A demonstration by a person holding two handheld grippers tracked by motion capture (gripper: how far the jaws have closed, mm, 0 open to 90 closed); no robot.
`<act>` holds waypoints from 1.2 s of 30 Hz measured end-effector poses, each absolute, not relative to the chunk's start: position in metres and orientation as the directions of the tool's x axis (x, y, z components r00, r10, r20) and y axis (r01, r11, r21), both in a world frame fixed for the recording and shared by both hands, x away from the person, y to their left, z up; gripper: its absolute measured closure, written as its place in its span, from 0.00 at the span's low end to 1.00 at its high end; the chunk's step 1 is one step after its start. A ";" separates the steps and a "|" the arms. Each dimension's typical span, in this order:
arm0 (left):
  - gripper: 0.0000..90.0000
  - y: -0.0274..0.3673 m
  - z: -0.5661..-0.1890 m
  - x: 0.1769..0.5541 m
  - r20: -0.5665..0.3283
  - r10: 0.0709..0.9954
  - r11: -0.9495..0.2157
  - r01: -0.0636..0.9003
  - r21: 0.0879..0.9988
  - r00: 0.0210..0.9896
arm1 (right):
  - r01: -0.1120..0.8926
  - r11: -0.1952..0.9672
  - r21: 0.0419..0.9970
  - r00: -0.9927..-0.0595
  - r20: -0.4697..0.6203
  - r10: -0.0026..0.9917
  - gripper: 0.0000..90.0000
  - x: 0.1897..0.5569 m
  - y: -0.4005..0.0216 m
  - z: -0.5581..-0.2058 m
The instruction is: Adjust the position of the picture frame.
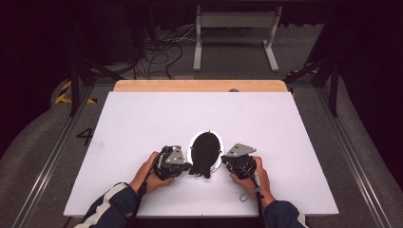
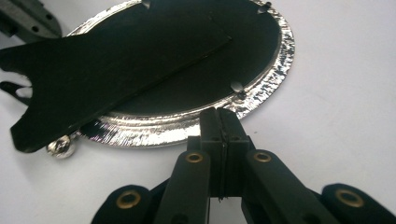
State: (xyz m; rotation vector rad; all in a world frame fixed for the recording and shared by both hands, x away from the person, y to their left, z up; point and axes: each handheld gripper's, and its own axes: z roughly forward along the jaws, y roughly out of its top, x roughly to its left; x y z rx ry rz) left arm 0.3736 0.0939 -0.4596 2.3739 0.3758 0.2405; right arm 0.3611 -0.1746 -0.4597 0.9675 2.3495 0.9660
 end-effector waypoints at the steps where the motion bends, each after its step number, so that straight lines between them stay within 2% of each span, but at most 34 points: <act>1: 1.00 0.094 -0.460 0.374 0.070 0.334 -0.705 0.199 0.681 0.940 | 0.443 0.514 0.734 -0.668 -0.113 0.736 1.00 0.363 -0.175 -0.460; 17: 1.00 0.085 -0.463 0.377 0.000 0.350 -0.660 0.247 0.710 0.937 | 0.440 0.518 0.733 -0.650 -0.137 0.747 1.00 0.370 -0.181 -0.460; 20: 1.00 0.083 -0.462 0.377 0.017 0.344 -0.670 0.233 0.704 0.939 | 0.443 0.514 0.734 -0.646 -0.136 0.751 1.00 0.371 -0.182 -0.460; 36: 0.99 0.086 -0.466 0.379 -0.038 0.359 -0.622 0.269 0.736 0.932 | 0.436 0.510 0.742 -0.645 -0.137 0.752 1.00 0.370 -0.183 -0.461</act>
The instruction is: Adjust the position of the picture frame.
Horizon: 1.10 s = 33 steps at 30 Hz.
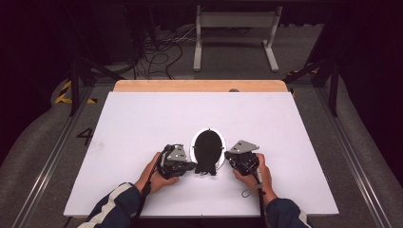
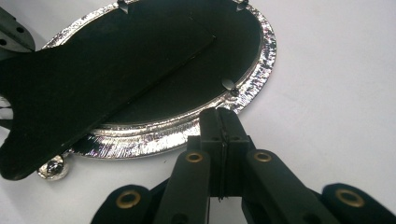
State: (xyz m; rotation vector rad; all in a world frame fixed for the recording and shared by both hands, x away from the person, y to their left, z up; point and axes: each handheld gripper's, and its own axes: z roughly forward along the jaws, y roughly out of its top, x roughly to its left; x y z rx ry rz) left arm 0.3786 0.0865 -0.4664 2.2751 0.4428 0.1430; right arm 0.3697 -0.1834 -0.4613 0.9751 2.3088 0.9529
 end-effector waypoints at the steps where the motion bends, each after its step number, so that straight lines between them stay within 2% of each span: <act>1: 0.99 0.087 -0.466 0.379 -0.028 0.354 -0.630 0.260 0.732 0.935 | 0.435 0.512 0.741 -0.647 -0.139 0.750 1.00 0.370 -0.183 -0.461; 13: 0.97 0.086 -0.466 0.376 0.000 0.364 -0.632 0.247 0.735 0.931 | 0.422 0.526 0.738 -0.650 -0.158 0.744 0.99 0.367 -0.183 -0.462; 23: 0.90 0.090 -0.459 0.371 0.045 0.361 -0.644 0.214 0.734 0.932 | 0.424 0.531 0.734 -0.666 -0.144 0.731 0.95 0.363 -0.187 -0.460; 33: 0.83 0.120 -0.438 0.359 0.098 0.375 -0.612 0.166 0.773 0.922 | 0.431 0.508 0.746 -0.692 -0.088 0.717 0.92 0.353 -0.197 -0.450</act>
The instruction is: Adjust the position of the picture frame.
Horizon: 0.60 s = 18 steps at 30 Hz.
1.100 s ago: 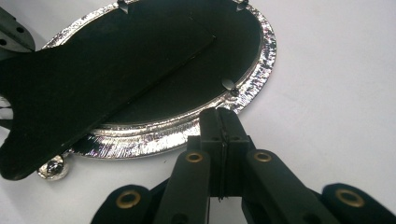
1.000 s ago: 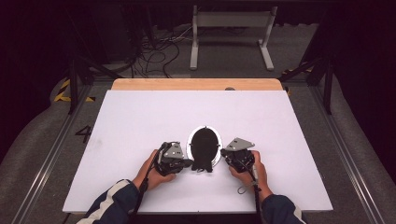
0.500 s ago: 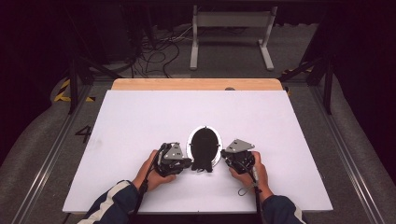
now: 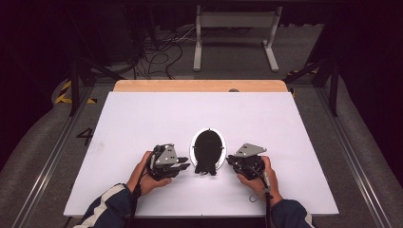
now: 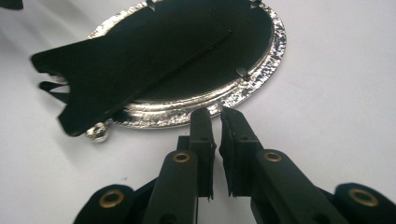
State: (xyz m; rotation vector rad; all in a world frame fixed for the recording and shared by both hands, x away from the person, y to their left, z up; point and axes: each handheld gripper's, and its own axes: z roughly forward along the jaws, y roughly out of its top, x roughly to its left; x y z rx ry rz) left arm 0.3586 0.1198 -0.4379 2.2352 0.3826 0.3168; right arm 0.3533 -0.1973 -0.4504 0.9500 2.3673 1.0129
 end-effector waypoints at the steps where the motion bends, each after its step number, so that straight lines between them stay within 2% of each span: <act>1: 0.81 0.125 -0.436 0.357 0.105 0.378 -0.610 0.162 0.776 0.920 | 0.431 0.505 0.748 -0.698 -0.079 0.712 0.92 0.351 -0.198 -0.449; 9: 0.64 0.157 -0.432 0.348 0.090 0.416 -0.580 0.188 0.793 0.905 | 0.434 0.520 0.735 -0.734 -0.046 0.677 0.88 0.342 -0.199 -0.441; 16: 0.49 0.185 -0.441 0.341 0.067 0.485 -0.572 0.258 0.779 0.872 | 0.440 0.542 0.716 -0.757 -0.029 0.652 0.84 0.338 -0.195 -0.439; 17: 0.46 0.189 -0.443 0.339 0.073 0.505 -0.569 0.268 0.778 0.860 | 0.440 0.551 0.709 -0.766 -0.024 0.642 0.84 0.337 -0.193 -0.439; 18: 0.38 0.193 -0.445 0.337 0.078 0.531 -0.566 0.285 0.773 0.844 | 0.437 0.559 0.705 -0.774 -0.022 0.633 0.83 0.337 -0.192 -0.439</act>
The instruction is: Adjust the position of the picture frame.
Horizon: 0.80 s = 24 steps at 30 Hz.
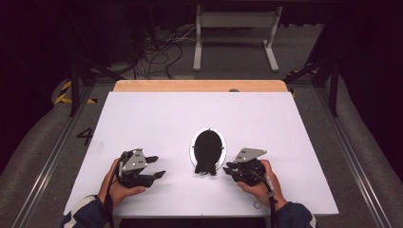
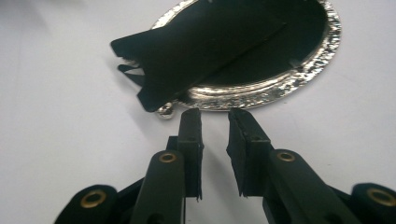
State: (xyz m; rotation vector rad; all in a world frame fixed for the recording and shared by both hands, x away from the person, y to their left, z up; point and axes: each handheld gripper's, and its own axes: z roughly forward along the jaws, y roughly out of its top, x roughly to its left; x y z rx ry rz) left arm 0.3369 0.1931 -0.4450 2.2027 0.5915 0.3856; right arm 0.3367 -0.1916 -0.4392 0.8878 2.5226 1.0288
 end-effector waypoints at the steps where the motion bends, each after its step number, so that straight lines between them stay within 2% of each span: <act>1: 0.36 0.198 -0.446 0.335 0.070 0.538 -0.562 0.295 0.773 0.840 | 0.434 0.565 0.702 -0.781 -0.020 0.625 0.82 0.336 -0.190 -0.439; 4: 0.34 0.208 -0.447 0.330 0.072 0.556 -0.561 0.309 0.768 0.828 | 0.434 0.579 0.690 -0.793 -0.012 0.609 0.81 0.335 -0.187 -0.440; 7: 0.28 0.223 -0.447 0.323 0.055 0.599 -0.533 0.346 0.772 0.799 | 0.430 0.597 0.678 -0.808 -0.007 0.589 0.81 0.333 -0.183 -0.441; 14: 0.16 0.255 -0.451 0.311 0.090 0.688 -0.509 0.390 0.768 0.721 | 0.427 0.621 0.657 -0.828 0.008 0.561 0.77 0.331 -0.172 -0.444; 24: 0.13 0.250 -0.455 0.312 0.086 0.668 -0.528 0.390 0.754 0.739 | 0.423 0.637 0.645 -0.830 -0.007 0.558 0.77 0.332 -0.164 -0.449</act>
